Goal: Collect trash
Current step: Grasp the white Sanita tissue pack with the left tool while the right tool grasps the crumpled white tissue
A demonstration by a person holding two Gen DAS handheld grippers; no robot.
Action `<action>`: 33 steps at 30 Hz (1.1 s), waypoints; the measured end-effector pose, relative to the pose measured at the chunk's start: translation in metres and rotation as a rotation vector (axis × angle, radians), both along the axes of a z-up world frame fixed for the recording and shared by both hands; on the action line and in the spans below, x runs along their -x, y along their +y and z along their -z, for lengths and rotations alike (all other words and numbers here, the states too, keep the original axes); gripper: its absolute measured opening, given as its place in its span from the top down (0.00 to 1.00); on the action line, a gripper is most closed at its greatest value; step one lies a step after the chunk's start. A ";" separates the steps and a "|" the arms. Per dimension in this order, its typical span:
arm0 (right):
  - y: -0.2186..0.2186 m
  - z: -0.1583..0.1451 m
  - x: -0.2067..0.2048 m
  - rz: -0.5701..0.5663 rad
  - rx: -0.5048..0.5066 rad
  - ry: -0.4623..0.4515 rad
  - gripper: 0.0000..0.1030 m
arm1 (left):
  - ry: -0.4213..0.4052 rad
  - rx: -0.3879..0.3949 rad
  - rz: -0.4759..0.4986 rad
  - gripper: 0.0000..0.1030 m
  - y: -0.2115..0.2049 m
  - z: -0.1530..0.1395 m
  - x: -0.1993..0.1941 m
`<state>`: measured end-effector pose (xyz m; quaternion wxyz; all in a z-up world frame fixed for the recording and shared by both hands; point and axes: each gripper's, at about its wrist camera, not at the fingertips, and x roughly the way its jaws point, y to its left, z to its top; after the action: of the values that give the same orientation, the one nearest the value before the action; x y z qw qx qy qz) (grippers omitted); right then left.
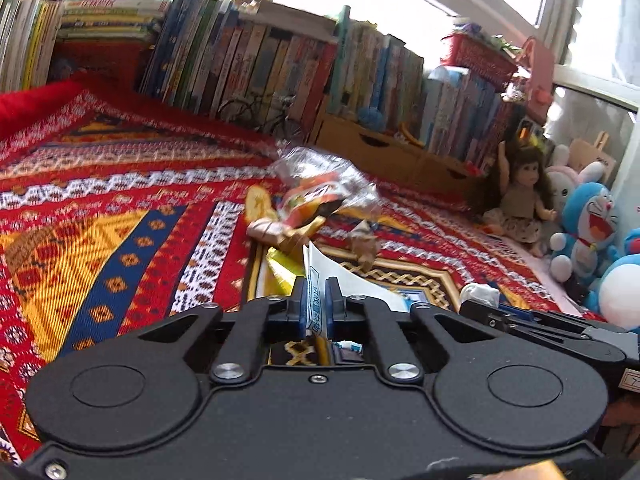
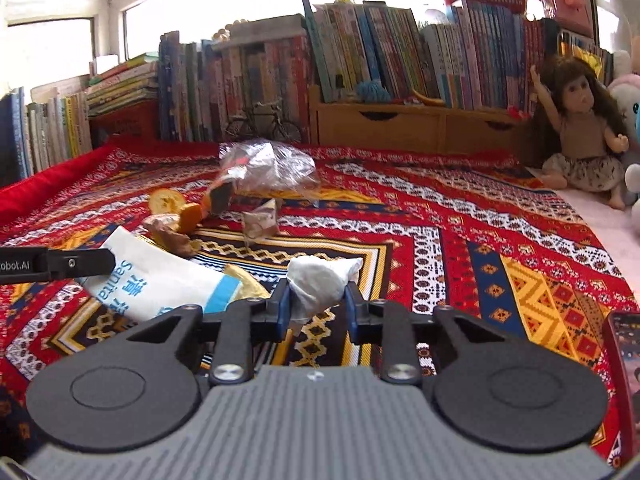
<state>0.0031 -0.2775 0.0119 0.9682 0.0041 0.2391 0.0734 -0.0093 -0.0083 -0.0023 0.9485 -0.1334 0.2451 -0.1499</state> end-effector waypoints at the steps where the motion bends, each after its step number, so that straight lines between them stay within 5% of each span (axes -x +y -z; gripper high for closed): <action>1: 0.000 -0.002 0.003 -0.002 -0.004 -0.006 0.69 | -0.011 -0.002 0.003 0.93 -0.001 -0.003 0.003; 11: 0.000 -0.019 0.035 -0.042 0.008 -0.052 0.69 | -0.093 -0.028 0.032 0.95 -0.008 -0.031 0.036; 14: 0.001 -0.020 0.042 -0.052 0.014 -0.052 0.69 | -0.089 -0.043 0.016 0.86 -0.010 -0.027 0.037; 16: 0.002 -0.018 0.044 -0.056 0.017 -0.044 0.69 | -0.057 -0.042 0.004 0.70 -0.013 -0.020 0.033; 23: 0.008 -0.003 0.040 -0.079 0.009 0.005 0.69 | 0.016 0.041 -0.011 0.60 -0.019 0.002 0.011; 26: 0.011 0.002 0.038 -0.089 0.010 0.019 0.69 | 0.031 0.047 -0.030 0.69 -0.025 0.007 0.002; 27: 0.012 0.003 0.038 -0.091 0.011 0.020 0.69 | 0.038 0.042 -0.030 0.84 -0.027 0.008 0.000; 33: 0.013 0.001 0.041 -0.102 0.010 0.014 0.69 | 0.005 -0.026 -0.013 0.92 -0.035 -0.003 0.012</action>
<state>-0.0383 -0.2647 0.0109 0.9615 -0.0124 0.2462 0.1216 -0.0211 -0.0435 0.0004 0.9506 -0.1231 0.2483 -0.1401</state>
